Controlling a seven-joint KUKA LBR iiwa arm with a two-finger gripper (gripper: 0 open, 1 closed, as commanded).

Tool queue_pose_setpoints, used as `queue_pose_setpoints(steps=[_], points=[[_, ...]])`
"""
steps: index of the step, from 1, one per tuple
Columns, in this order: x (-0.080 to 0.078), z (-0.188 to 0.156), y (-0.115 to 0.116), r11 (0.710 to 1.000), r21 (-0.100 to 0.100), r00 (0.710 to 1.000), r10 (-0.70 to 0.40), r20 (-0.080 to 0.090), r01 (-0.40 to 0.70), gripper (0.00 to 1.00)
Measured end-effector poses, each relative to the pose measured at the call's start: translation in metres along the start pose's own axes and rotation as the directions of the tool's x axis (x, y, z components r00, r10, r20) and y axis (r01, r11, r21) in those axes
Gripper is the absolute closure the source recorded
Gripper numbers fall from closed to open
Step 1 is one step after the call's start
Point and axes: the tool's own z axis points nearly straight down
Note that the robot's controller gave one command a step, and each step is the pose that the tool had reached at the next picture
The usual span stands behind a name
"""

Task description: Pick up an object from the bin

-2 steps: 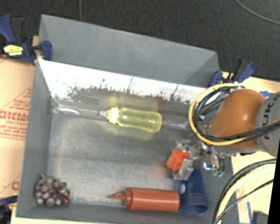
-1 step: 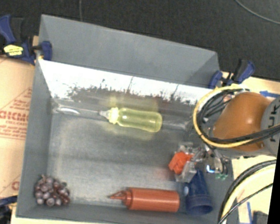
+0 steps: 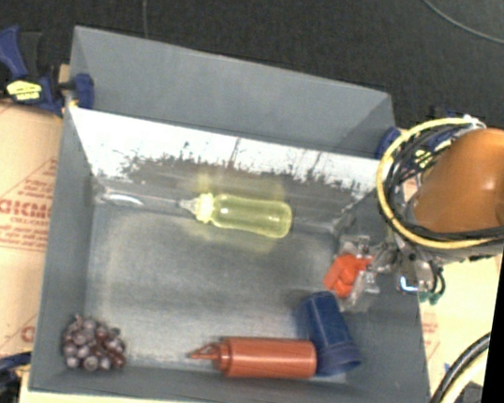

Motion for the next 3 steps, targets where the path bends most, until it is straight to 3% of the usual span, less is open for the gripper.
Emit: queue_pose_setpoints(steps=[1,2,3], points=[[0.007,0.062,-0.024,1.000,0.003,1.000,0.019,0.024,-0.019,1.00],[0.013,0.071,-0.022,1.000,-0.002,1.000,0.016,0.004,-0.016,1.00],[0.015,-0.045,-0.020,1.000,-0.001,1.000,0.012,0.002,-0.012,1.00]])
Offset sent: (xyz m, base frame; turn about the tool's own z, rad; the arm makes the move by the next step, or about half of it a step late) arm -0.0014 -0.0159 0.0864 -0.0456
